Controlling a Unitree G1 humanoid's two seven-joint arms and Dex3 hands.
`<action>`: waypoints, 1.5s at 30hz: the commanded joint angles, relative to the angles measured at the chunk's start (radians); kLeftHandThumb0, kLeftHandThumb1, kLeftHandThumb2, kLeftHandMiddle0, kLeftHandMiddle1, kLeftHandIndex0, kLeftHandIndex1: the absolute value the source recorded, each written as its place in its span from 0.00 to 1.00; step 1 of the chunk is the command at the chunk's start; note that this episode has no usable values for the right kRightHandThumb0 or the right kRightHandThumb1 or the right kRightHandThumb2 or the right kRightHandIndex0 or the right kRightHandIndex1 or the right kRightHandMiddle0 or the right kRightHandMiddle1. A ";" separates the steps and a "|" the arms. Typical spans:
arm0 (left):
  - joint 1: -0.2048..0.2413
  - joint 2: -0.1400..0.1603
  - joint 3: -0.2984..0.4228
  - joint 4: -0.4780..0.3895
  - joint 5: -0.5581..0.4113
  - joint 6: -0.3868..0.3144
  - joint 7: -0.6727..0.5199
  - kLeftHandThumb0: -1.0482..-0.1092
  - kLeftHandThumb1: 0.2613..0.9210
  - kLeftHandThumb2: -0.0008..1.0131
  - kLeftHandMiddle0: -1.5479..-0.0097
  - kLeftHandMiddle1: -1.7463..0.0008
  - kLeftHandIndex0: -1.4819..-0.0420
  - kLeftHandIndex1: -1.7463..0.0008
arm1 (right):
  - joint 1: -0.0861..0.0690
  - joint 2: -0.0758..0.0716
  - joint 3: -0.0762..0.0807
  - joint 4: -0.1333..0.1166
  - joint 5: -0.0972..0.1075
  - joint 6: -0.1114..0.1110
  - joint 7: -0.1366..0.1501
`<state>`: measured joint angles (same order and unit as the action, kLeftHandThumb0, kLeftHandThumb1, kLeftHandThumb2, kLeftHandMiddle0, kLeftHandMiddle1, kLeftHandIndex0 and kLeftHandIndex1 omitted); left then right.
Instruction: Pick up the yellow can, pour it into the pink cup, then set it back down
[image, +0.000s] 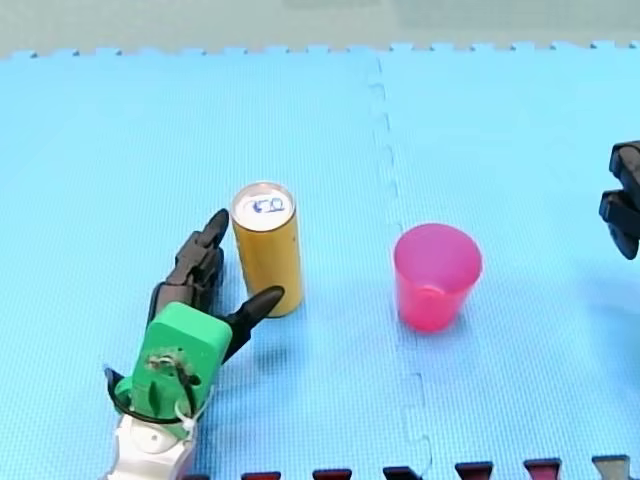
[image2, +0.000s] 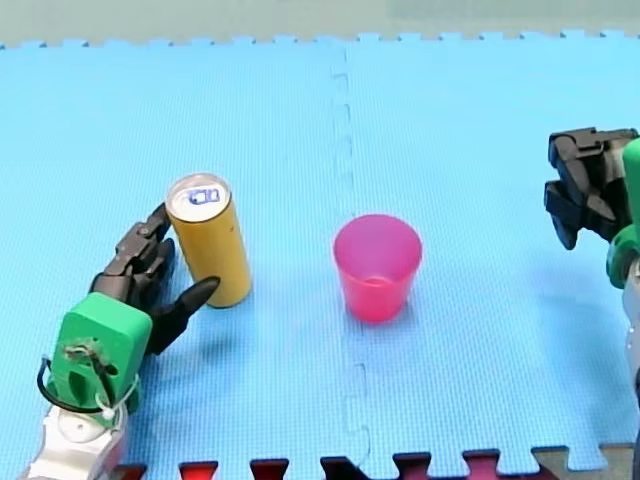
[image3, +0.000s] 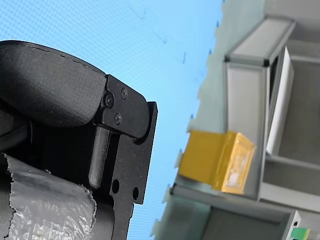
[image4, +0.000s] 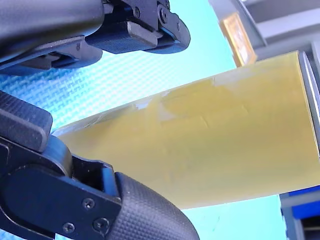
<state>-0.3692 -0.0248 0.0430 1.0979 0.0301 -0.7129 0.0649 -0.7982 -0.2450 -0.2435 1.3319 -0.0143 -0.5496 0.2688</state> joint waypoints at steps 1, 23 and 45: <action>0.016 0.003 0.010 -0.034 -0.014 0.013 -0.018 0.00 0.78 0.00 0.83 1.00 0.86 1.00 | 0.000 -0.004 -0.005 0.000 0.005 -0.004 0.004; 0.119 -0.013 0.011 -0.240 -0.007 0.148 -0.010 0.04 0.66 0.00 0.84 1.00 0.90 1.00 | 0.012 -0.013 -0.011 0.002 0.005 -0.054 0.039; 0.112 -0.022 0.010 -0.233 0.001 0.152 0.013 0.07 0.67 0.00 0.83 1.00 0.91 1.00 | 0.016 -0.015 -0.004 0.005 -0.016 -0.063 0.024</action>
<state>-0.2569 -0.0478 0.0527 0.8679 0.0328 -0.5660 0.0768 -0.7852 -0.2560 -0.2482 1.3353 -0.0291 -0.6100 0.2967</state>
